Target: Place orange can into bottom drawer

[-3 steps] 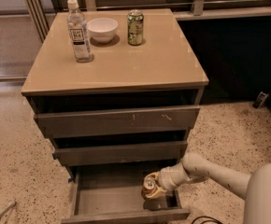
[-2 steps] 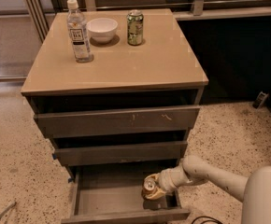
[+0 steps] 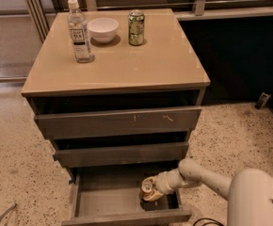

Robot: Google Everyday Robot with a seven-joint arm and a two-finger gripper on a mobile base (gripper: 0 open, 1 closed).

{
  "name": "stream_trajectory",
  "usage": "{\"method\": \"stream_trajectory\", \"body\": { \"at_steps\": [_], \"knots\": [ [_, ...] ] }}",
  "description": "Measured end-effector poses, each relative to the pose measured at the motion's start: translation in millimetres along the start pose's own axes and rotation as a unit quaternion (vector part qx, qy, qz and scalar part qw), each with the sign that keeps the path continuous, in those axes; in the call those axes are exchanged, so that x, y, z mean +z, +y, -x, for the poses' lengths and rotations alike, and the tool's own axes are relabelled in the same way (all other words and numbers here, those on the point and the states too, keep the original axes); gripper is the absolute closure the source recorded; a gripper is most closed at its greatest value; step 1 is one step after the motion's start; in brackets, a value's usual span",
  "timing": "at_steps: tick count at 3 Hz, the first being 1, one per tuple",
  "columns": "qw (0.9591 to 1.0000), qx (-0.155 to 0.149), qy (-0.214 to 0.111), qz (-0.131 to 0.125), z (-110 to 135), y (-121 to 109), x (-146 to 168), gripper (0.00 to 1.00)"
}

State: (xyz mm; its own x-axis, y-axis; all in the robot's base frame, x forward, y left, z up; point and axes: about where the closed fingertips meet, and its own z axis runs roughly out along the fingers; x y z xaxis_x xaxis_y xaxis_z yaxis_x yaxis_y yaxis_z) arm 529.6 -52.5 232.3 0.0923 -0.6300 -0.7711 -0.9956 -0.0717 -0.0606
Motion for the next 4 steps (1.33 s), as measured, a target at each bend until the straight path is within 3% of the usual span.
{"method": "stream_trajectory", "body": {
  "at_steps": [3,4],
  "knots": [
    [0.9996,0.006,0.02,0.022,-44,-17,51,1.0],
    [0.9995,0.002,0.022,0.021,-48,-19,55,1.0]
  ]
}}
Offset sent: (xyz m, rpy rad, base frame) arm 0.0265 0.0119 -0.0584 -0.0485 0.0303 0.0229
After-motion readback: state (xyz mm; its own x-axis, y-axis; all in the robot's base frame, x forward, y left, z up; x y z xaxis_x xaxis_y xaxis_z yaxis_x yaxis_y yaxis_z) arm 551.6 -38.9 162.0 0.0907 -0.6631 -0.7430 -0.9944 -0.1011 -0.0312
